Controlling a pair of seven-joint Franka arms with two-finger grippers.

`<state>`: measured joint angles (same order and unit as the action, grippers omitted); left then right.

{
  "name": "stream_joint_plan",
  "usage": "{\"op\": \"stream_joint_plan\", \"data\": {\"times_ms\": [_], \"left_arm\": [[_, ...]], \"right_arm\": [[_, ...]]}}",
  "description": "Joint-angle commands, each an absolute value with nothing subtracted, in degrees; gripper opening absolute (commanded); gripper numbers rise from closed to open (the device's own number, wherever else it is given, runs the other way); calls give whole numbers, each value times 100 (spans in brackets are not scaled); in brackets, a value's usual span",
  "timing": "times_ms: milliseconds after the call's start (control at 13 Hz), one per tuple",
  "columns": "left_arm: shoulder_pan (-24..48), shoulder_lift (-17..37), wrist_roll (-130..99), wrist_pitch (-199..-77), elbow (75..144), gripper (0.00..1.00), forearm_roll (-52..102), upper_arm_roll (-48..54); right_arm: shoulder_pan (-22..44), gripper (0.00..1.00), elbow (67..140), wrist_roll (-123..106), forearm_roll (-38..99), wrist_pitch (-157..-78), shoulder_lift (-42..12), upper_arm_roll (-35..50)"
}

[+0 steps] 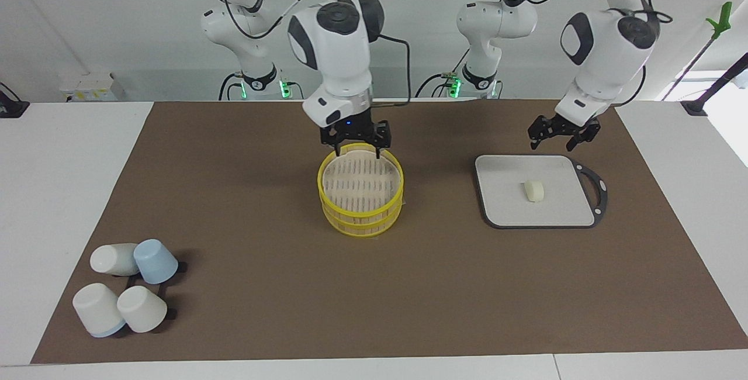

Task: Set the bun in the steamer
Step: 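Reach the left gripper to the bun while the right gripper reaches the lid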

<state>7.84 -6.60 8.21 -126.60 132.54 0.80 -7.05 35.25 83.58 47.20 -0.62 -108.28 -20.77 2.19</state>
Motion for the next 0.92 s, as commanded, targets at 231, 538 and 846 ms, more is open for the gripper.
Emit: {"op": "stream_joint_plan", "data": {"times_ms": [231,538,846], "left_arm": [[756,184,1028,-14263,13667,100,123,-677],[808,509,1046,-14650,13650,100,123,-677],[809,545,1055,-14530,13588,50,123,-677]], "right_arm": [[3946,100,7699,4913,-167,-11109,-3014,185],[3964,100,8138,4931,-176,-11750,-3085,185],[3946,88,8340,4939,-150,-11847,-3059,185]]}}
